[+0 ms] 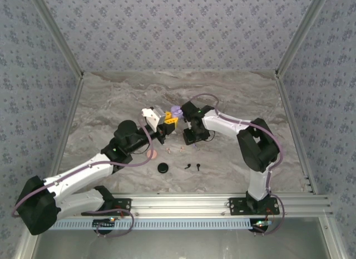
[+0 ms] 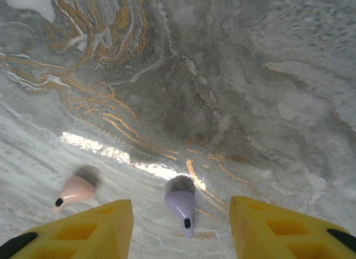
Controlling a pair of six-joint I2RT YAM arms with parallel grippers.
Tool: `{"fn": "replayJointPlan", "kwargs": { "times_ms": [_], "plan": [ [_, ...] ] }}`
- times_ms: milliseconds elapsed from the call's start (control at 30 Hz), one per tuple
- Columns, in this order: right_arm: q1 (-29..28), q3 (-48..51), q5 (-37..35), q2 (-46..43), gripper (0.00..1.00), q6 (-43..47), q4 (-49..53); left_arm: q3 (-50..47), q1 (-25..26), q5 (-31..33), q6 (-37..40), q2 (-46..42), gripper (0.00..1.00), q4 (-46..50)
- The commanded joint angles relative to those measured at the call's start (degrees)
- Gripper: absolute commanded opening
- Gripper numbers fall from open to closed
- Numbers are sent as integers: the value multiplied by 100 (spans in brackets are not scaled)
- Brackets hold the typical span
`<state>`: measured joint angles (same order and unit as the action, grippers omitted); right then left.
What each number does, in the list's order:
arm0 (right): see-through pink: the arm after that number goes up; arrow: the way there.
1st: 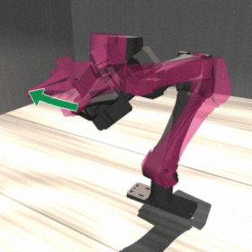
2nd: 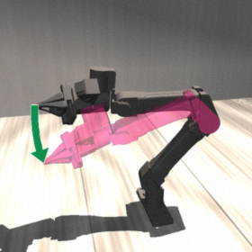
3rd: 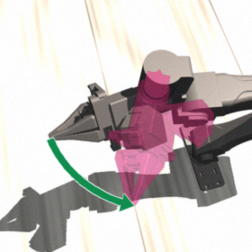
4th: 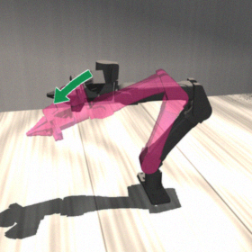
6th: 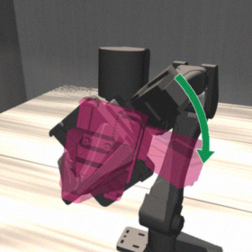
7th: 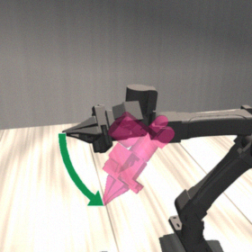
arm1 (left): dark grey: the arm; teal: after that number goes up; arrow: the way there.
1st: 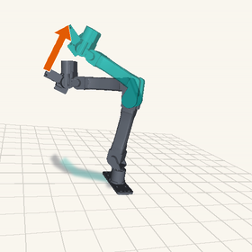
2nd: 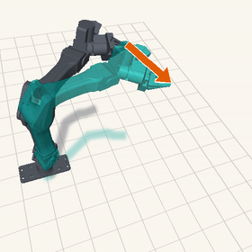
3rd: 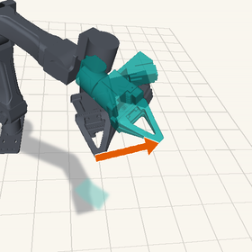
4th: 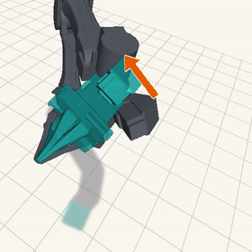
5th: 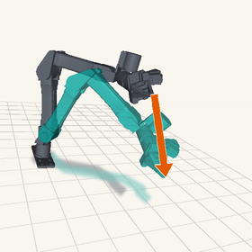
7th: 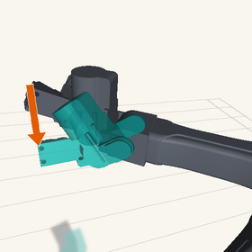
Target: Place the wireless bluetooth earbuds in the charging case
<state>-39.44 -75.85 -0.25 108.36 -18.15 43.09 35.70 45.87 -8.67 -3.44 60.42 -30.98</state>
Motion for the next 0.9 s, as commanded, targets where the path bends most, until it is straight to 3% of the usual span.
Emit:
{"fn": "replayJointPlan", "kwargs": {
  "times_ms": [0,200,867],
  "plan": [
    [-59,-227,-184,221,49,111,377,-14,36,80,58,-136,0,-61],
    [-105,-316,-162,466,47,125,428,-12,29,88,59,-136,0,-51],
    [-123,-342,-25,671,25,140,501,8,35,80,63,-83,0,-55]
  ]
}}
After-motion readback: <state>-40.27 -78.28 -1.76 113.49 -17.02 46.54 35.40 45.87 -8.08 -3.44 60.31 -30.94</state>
